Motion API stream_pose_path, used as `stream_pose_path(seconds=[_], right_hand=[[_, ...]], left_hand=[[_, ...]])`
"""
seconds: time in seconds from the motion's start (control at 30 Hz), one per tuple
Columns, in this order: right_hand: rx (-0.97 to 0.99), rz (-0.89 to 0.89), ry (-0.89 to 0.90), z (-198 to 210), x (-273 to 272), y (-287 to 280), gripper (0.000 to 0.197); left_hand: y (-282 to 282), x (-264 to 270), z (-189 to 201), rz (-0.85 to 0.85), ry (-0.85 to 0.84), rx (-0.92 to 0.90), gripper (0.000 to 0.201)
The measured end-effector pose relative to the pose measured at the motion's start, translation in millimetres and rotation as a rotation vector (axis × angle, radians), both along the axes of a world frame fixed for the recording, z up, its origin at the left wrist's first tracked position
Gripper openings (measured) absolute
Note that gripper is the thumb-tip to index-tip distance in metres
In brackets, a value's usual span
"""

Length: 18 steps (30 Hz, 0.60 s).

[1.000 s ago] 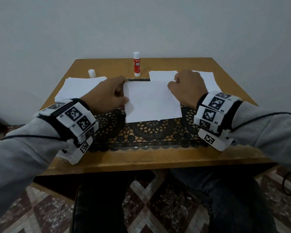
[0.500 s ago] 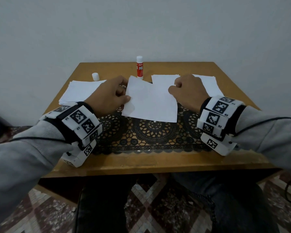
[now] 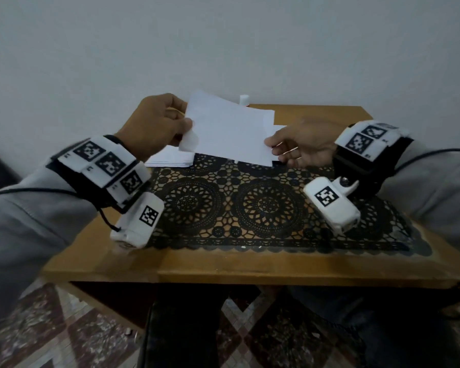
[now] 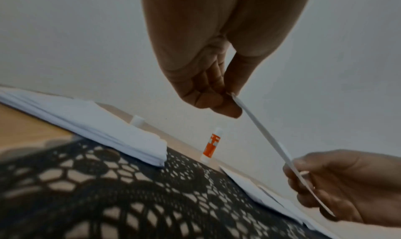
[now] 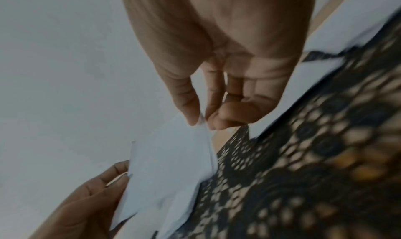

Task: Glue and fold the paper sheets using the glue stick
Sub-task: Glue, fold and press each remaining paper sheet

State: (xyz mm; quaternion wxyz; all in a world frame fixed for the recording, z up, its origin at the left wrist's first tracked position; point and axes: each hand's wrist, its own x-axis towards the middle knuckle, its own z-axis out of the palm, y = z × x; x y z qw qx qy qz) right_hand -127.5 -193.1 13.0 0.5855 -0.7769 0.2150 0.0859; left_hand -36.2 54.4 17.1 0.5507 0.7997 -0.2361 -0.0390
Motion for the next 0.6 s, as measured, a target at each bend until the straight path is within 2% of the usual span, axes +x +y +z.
stream_pose_path(seconds=[0.1,0.23,0.3,0.47,0.6], right_hand=[[0.059,-0.021,0.068,-2,20,23,0.016],[0.089,0.003,0.100,-4,49,56,0.027],[0.078,0.029,0.125,-2,62,69,0.029],[0.003,0.088,0.117,1,89,93,0.028],[-0.187,0.165,0.164,-5,106,109,0.028]], left_hand=[[14,10,4,0.101,0.079,0.064,0.012],[40,29,-7,0.238,0.078,0.219,0.024],[51,38,-8,0.277,0.043,0.276,0.016],[65,64,-9,0.255,0.014,0.453,0.009],[72,83,-13,0.221,0.002,0.619,0.015]])
